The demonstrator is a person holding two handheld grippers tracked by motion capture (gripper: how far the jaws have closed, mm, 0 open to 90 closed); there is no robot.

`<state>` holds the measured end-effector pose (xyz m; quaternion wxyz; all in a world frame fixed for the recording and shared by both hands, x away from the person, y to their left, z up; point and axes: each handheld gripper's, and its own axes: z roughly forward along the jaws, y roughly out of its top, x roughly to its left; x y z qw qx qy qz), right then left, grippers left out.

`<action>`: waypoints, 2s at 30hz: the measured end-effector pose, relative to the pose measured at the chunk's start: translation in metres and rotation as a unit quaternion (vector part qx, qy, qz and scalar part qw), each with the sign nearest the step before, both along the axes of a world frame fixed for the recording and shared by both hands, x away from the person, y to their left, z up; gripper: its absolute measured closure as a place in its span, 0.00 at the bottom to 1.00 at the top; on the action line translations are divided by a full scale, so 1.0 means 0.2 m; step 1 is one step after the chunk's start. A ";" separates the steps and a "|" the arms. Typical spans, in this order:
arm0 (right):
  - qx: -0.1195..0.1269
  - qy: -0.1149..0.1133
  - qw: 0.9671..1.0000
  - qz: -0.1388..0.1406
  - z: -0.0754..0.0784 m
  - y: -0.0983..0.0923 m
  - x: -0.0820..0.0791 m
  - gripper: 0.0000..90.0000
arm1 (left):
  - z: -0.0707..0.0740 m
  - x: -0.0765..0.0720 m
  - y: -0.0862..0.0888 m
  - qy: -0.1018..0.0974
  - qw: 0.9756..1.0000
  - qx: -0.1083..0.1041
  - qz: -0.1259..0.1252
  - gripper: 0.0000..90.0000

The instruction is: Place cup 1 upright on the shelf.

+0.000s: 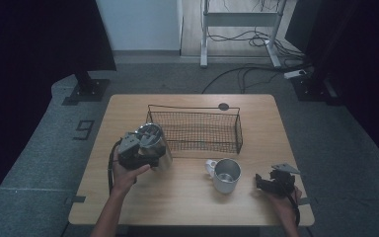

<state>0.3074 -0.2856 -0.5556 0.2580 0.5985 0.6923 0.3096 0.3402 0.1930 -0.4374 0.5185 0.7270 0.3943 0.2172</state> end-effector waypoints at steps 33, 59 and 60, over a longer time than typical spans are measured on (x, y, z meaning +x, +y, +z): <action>0.000 0.000 1.000 0.000 0.00 0.00 0.00 0.14 | 0.11 0.07 -0.01 -0.010 1.000 0.008 0.012 0.05; 0.001 0.000 1.000 -0.001 0.00 0.00 0.00 0.15 | 0.18 0.13 -0.06 -0.019 1.000 0.009 0.000 0.05; 0.001 0.000 1.000 0.000 0.00 0.00 0.00 0.15 | 0.19 0.13 -0.06 -0.019 1.000 0.008 0.000 0.05</action>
